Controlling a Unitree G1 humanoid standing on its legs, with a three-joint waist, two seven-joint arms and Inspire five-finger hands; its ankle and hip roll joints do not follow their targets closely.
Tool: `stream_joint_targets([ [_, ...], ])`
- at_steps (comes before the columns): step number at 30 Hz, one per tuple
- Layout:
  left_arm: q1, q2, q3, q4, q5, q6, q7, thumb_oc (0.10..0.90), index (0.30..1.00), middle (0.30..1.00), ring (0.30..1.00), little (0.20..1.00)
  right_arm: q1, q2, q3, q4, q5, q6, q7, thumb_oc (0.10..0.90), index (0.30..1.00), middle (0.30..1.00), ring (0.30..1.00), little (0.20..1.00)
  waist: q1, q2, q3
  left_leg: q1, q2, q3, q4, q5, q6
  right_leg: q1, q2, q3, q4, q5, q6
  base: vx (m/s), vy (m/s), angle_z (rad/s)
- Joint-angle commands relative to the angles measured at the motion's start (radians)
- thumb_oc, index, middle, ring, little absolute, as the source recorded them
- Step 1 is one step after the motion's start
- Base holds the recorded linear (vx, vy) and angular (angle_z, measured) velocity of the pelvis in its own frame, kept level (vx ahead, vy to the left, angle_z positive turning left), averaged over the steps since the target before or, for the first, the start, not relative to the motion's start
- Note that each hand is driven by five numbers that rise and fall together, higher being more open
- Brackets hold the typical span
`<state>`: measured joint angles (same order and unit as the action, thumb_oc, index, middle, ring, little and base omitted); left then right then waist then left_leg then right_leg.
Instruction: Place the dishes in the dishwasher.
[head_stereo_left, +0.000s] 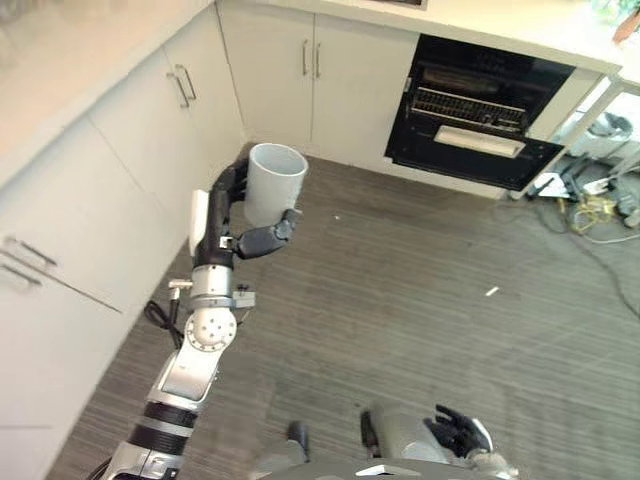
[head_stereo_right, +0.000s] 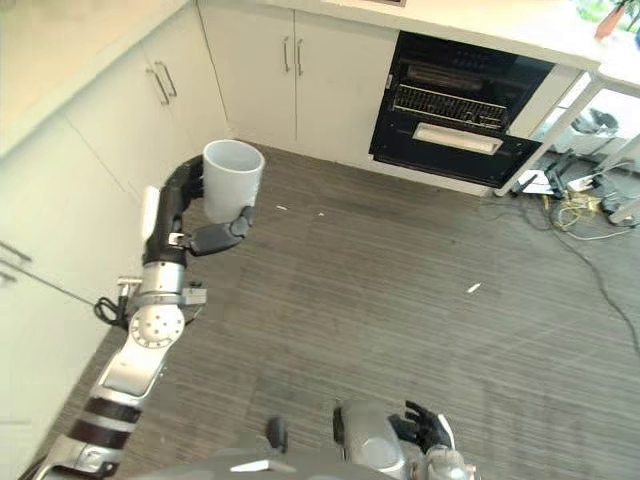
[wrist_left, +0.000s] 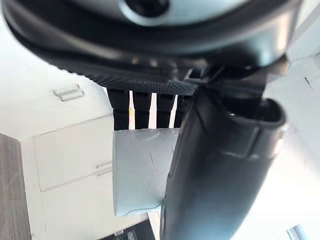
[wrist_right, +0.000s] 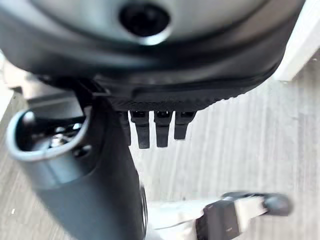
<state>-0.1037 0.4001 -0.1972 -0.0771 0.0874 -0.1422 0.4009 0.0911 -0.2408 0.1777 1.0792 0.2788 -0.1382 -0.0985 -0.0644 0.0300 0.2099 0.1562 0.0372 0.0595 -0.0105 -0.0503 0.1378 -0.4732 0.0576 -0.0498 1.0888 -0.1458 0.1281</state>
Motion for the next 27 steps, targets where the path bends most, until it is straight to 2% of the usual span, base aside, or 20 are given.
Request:
stream_joint_targets([
  [1,-0.035,0.057,0.036,-0.089,0.002,-0.092,-0.006,0.4,0.3,0.3,0.3,0.3,-0.049,0.036,0.025,0.08,0.016,-0.026,0.001,0.8,0.9,0.9,0.9,0.9,-0.015,-0.054,-0.041,-0.04,-0.04,0.0,-0.077,0.046,-0.136,0.244,-0.036,-0.043,-0.567,0.176,0.026,0.84,-0.022,0.57],
  [2,-0.041,0.045,0.021,-0.085,-0.024,-0.102,-0.013,0.4,0.3,0.3,0.3,0.3,-0.037,0.025,0.023,0.087,0.018,-0.025,-0.001,0.8,0.9,0.9,0.9,0.9,-0.043,-0.084,-0.056,0.001,-0.073,-0.028,-0.077,0.001,-0.153,0.242,-0.036,-0.024,-0.809,0.171,0.014,0.68,-0.048,0.71],
  [3,-0.039,0.044,0.02,-0.083,-0.025,-0.103,-0.014,0.4,0.3,0.3,0.3,0.3,-0.035,0.024,0.024,0.087,0.018,-0.026,-0.001,0.8,0.9,0.9,0.9,0.9,-0.051,-0.075,-0.048,0.016,-0.062,-0.036,-0.077,-0.007,-0.155,0.273,-0.027,-0.034,-0.838,0.177,0.014,0.68,-0.053,0.8],
  [4,-0.043,0.04,0.014,-0.074,-0.025,-0.099,-0.019,0.4,0.3,0.3,0.3,0.3,-0.028,0.02,0.02,0.098,0.018,-0.022,-0.008,0.8,0.9,0.9,0.9,0.9,-0.069,-0.082,-0.056,0.052,-0.067,-0.048,-0.077,-0.046,-0.162,0.263,-0.024,-0.041,-0.961,0.198,0.016,0.52,-0.061,0.84],
  [6,-0.038,0.035,0.011,-0.07,-0.002,-0.095,-0.041,0.4,0.3,0.3,0.3,0.3,-0.009,0.02,0.019,0.147,0.005,-0.008,-0.009,0.8,0.9,0.9,0.9,0.9,-0.07,-0.086,-0.077,0.119,-0.06,-0.053,-0.065,-0.034,-0.179,0.298,-0.043,-0.093,-0.963,0.234,-0.018,0.59,-0.082,0.81],
  [7,-0.036,0.021,0.011,-0.059,-0.013,-0.094,-0.046,0.4,0.3,0.3,0.3,0.3,-0.007,0.016,0.014,0.153,0.009,-0.005,-0.005,0.8,0.9,0.9,0.9,0.9,-0.085,-0.084,-0.081,0.111,-0.056,-0.067,0.056,-0.01,-0.196,0.32,-0.02,-0.049,-0.959,0.226,-0.047,0.31,-0.039,0.46],
  [8,-0.036,0.021,0.011,-0.059,-0.013,-0.094,-0.046,0.4,0.3,0.3,0.3,0.3,-0.006,0.016,0.014,0.153,0.009,-0.005,-0.005,0.8,0.9,0.9,0.9,0.9,-0.087,-0.081,-0.084,0.109,-0.053,-0.068,0.06,-0.015,-0.196,0.319,-0.018,-0.051,-0.959,0.223,-0.047,0.4,-0.107,0.18],
  [9,-0.022,0.015,0.013,-0.067,-0.044,-0.103,-0.047,0.4,0.3,0.3,0.3,0.3,0.008,-0.005,-0.006,0.174,0.019,0.001,-0.003,0.8,0.9,0.9,0.9,0.9,-0.083,-0.09,-0.084,0.038,-0.053,-0.03,0.255,0.05,-0.248,0.395,-0.022,-0.039,-0.983,0.201,-0.075,0.25,-0.079,0.06],
  [10,-0.021,0.015,0.013,-0.068,-0.044,-0.102,-0.048,0.4,0.3,0.3,0.3,0.3,0.008,-0.005,-0.006,0.174,0.019,0.001,-0.003,0.8,0.9,0.9,0.9,0.9,-0.084,-0.088,-0.085,0.029,-0.05,-0.031,0.272,0.041,-0.249,0.395,-0.02,-0.041,-0.986,0.203,-0.076,0.48,-0.211,-0.1],
  [11,-0.027,0.017,0.02,-0.069,-0.06,-0.104,-0.057,0.4,0.3,0.3,0.3,0.3,0.006,-0.029,-0.021,0.166,0.03,-0.002,0.0,0.8,0.9,0.9,0.9,0.9,-0.064,-0.121,-0.061,-0.096,-0.033,0.022,0.548,0.125,-0.299,0.468,-0.047,-0.027,-1.012,0.174,-0.099,0.22,-0.13,-0.09],
  [12,-0.03,0.018,0.018,-0.068,-0.06,-0.104,-0.057,0.4,0.3,0.3,0.3,0.3,0.006,-0.028,-0.023,0.166,0.03,-0.002,0.0,0.8,0.9,0.9,0.9,0.9,-0.062,-0.116,-0.06,-0.114,-0.025,0.021,0.578,0.113,-0.3,0.464,-0.04,-0.027,-1.013,0.174,-0.1,0.33,-0.176,-0.07],
  [13,-0.033,0.02,0.013,-0.071,-0.065,-0.101,-0.059,0.4,0.3,0.3,0.3,0.3,-0.005,-0.036,-0.023,0.159,0.041,-0.002,-0.004,0.8,0.9,0.9,0.9,0.9,-0.05,-0.135,-0.046,-0.153,-0.033,0.035,0.648,0.112,-0.297,0.493,-0.054,-0.023,-1.019,0.165,-0.108,0.31,-0.058,-0.2],
  [14,-0.04,0.022,0.011,-0.07,-0.078,-0.098,-0.053,0.4,0.3,0.3,0.3,0.3,-0.021,-0.034,-0.041,0.153,0.075,-0.002,-0.012,0.8,0.9,0.9,0.9,0.9,-0.03,-0.148,-0.031,-0.231,0.035,0.105,0.626,0.094,-0.277,0.548,-0.063,-0.011,-1.045,0.15,-0.107,0.44,-0.021,-0.33],
  [17,-0.031,0.013,0.018,-0.069,-0.105,-0.095,-0.049,0.4,0.3,0.3,0.3,0.3,-0.043,-0.039,-0.037,0.131,0.089,-0.017,-0.02,0.8,0.9,0.9,0.9,0.9,-0.007,-0.131,-0.039,-0.239,0.09,0.089,0.354,0.053,-0.245,0.608,-0.065,0.036,-1.069,0.115,-0.079,0.39,0.178,-0.55],
  [18,-0.031,0.012,0.018,-0.069,-0.105,-0.095,-0.049,0.4,0.3,0.3,0.3,0.3,-0.044,-0.039,-0.038,0.131,0.089,-0.017,-0.02,0.8,0.9,0.9,0.9,0.9,-0.003,-0.134,-0.039,-0.23,0.086,0.096,0.337,0.065,-0.244,0.607,-0.069,0.04,-1.07,0.119,-0.079,0.44,0.27,-0.92],
  [19,-0.018,0.013,0.02,-0.069,-0.091,-0.095,-0.052,0.4,0.3,0.3,0.3,0.3,-0.057,-0.048,-0.016,0.113,0.059,-0.02,-0.021,0.8,0.9,0.9,0.9,0.9,0.024,-0.116,-0.046,-0.231,0.096,-0.031,0.139,0.103,-0.251,0.629,-0.058,0.111,-1.065,0.1,-0.067,0.38,0.229,-1.03],
  [20,-0.009,0.013,0.023,-0.073,-0.083,-0.092,-0.052,0.4,0.3,0.3,0.3,0.3,-0.058,-0.049,-0.006,0.112,0.047,-0.021,-0.026,0.8,0.9,0.9,0.9,0.9,0.042,-0.104,-0.052,-0.247,0.098,-0.12,0.079,0.144,-0.26,0.641,-0.048,0.154,-1.066,0.093,-0.068,0.39,0.224,-1.03],
  [22,-0.008,0.012,0.023,-0.074,-0.082,-0.092,-0.051,0.4,0.3,0.3,0.3,0.3,-0.057,-0.049,-0.006,0.111,0.047,-0.021,-0.027,0.8,0.9,0.9,0.9,0.9,0.042,-0.104,-0.052,-0.239,0.098,-0.119,0.066,0.15,-0.261,0.642,-0.048,0.154,-1.064,0.091,-0.069,0.19,0.085,-0.87],
  [23,0.007,0.009,0.025,-0.077,-0.075,-0.09,-0.056,0.4,0.3,0.3,0.3,0.3,-0.06,-0.046,0.011,0.124,0.022,-0.014,-0.03,0.8,0.9,0.9,0.9,0.9,0.064,-0.093,-0.063,-0.258,0.08,-0.28,0.029,0.175,-0.29,0.669,-0.045,0.243,-1.054,0.075,-0.067,0.3,0.154,-1.71],
  [27,0.006,0.027,-0.007,-0.076,-0.088,-0.093,-0.103,0.4,0.3,0.3,0.3,0.3,-0.041,-0.031,0.033,0.135,-0.008,0.0,-0.008,0.8,0.9,0.9,0.9,0.9,0.033,-0.083,-0.09,-0.19,0.066,-0.264,-0.037,0.156,-0.278,0.634,-0.076,0.309,-1.02,0.071,-0.029,0.21,0.287,-1.58],
])
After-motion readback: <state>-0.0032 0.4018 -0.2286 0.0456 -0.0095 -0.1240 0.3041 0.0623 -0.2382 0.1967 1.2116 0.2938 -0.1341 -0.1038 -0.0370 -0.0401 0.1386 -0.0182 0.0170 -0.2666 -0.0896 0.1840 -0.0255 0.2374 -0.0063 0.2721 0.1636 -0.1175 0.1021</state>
